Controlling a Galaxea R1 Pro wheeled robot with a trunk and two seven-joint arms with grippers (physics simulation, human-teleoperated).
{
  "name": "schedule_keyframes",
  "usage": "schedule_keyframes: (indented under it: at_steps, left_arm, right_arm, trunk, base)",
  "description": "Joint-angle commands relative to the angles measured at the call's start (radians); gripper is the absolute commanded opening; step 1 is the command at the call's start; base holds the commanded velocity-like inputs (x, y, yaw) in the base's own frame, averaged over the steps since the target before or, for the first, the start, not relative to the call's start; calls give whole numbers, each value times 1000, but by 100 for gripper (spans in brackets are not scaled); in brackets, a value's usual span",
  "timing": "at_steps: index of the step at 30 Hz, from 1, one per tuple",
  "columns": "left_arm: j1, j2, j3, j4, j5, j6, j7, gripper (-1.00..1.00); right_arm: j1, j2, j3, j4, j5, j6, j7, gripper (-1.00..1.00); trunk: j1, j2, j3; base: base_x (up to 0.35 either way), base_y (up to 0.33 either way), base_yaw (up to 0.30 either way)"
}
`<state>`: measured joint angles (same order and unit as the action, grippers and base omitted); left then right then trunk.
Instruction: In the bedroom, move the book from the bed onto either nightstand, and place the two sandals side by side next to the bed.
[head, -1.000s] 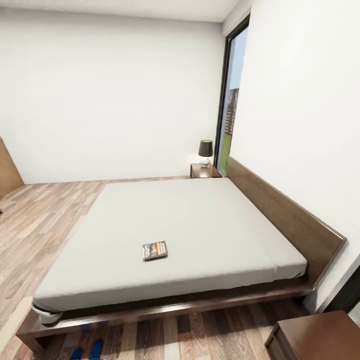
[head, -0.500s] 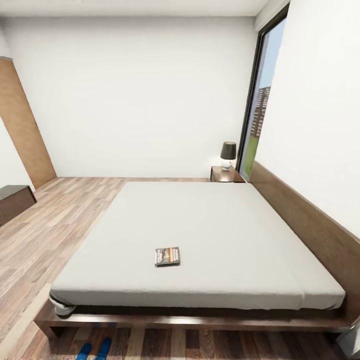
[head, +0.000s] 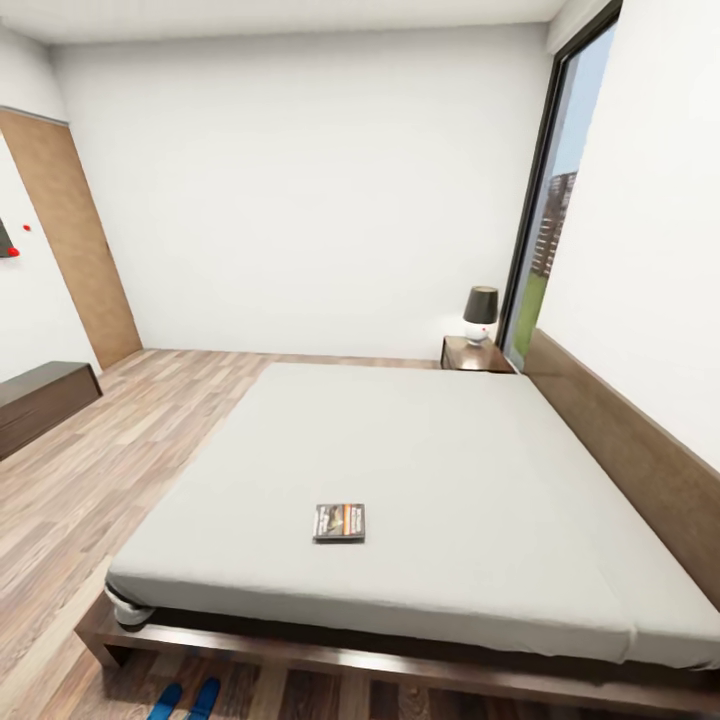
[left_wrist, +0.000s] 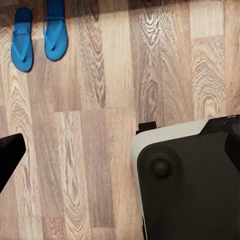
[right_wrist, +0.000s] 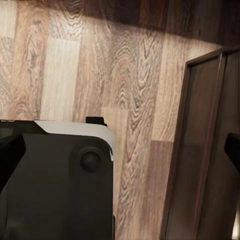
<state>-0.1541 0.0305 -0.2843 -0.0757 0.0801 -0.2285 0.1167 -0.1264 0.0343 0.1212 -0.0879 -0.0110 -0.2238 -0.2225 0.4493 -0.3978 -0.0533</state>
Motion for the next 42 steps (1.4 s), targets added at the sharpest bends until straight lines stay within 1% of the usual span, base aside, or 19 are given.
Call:
schedule_keyframes:
  at_steps: [1,13,17,36,42]
  left_arm:
    - [-1,0,-9,0,8,-3,3,100]
    - [-1,1,-10,0,8,-3,4,100]
    - [-1,1,-11,0,8,-3,4,100]
    - [-1,0,-11,1,6,-2,4,100]
    - [-1,0,-10,1,7,-2,4,100]
  right_arm:
    - [-1,0,8,1,-1,-2,-6,100]
    - [-1,-3,6,2,-1,-2,-6,100]
    - [-1,-2,6,0,-2,-2,-6,100]
    - [-1,-2,6,4,-3,-2,-6,100]
    - [-1,-1,6,3,-2,-2,-6,100]
  trunk:
    - [1,-2,-2]
    - [1,-2,-2]
    - [1,-2,-2]
    - [1,-2,7]
    - [1,-2,8]
  base:
    - [33,-52,30]
    - [12,-19,10]
    - [2,-3,-80]
    - [1,-1,-244]
    - [125,0,-121]
